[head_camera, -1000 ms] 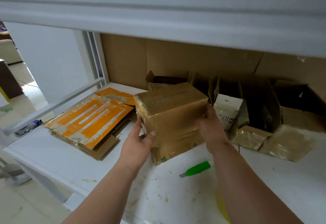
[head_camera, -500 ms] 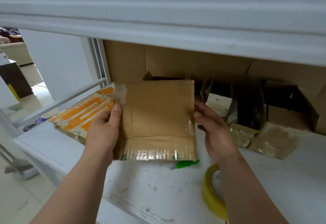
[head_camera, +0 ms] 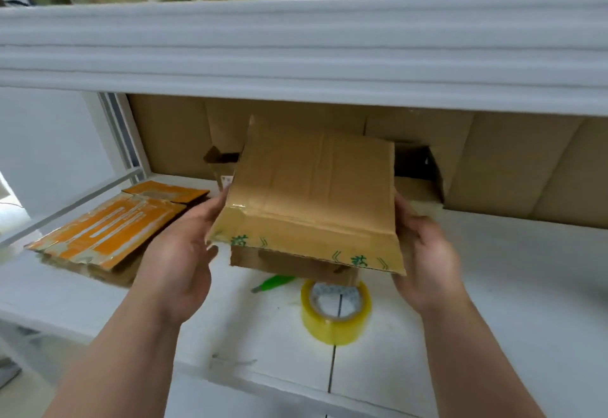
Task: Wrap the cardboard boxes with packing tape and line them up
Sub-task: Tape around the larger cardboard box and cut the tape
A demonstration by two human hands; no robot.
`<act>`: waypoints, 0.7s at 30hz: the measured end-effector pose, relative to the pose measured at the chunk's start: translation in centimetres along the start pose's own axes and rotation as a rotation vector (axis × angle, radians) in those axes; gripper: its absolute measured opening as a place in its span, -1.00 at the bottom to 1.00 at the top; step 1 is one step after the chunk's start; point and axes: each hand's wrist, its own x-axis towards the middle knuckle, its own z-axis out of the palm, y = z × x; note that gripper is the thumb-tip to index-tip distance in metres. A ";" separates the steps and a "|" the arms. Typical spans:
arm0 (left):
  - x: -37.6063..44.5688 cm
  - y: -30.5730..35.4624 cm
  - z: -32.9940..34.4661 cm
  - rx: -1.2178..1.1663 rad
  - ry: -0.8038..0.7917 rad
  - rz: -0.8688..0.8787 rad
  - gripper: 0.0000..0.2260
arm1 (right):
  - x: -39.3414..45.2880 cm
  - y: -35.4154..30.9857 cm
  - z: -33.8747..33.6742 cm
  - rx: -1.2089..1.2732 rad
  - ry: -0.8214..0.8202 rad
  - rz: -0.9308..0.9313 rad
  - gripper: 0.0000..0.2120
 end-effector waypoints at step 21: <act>-5.9 -1.8 16.3 0.326 -0.504 -0.089 -0.64 | -17.8 -2.5 -16.4 -0.513 0.293 0.100 -0.03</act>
